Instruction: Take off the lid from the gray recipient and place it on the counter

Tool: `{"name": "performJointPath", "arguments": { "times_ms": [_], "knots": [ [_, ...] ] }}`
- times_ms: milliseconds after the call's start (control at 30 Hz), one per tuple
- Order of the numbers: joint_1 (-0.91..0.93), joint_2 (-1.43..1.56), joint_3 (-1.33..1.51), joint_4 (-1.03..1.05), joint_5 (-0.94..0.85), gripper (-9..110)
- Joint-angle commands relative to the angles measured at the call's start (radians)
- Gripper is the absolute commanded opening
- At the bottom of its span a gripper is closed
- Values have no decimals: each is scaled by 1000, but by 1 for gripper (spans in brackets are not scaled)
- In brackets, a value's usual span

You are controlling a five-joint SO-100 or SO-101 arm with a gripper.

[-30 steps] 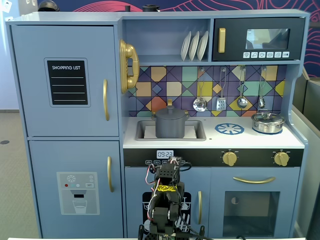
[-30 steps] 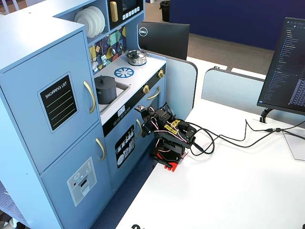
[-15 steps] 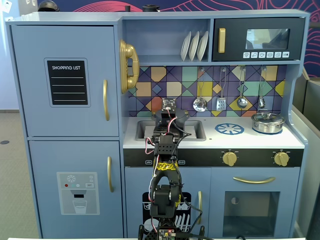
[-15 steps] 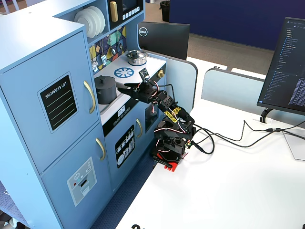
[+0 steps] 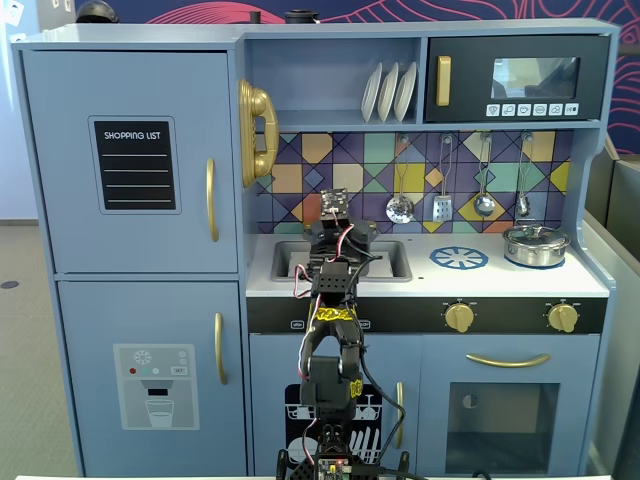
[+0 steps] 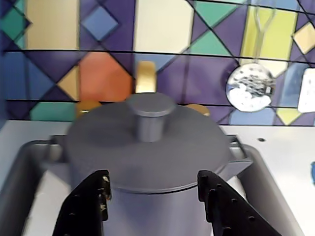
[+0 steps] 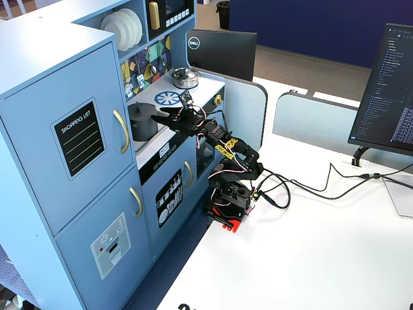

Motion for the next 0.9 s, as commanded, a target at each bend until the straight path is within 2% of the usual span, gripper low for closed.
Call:
{"name": "performJointPath", "arguments": {
  "times_ms": [0, 433, 867],
  "knots": [
    [3, -60, -83, -77, 14, 18],
    [-20, -298, -265, -140, 41, 19],
    [-20, -410, -282, -238, 61, 18]
  ]
}}
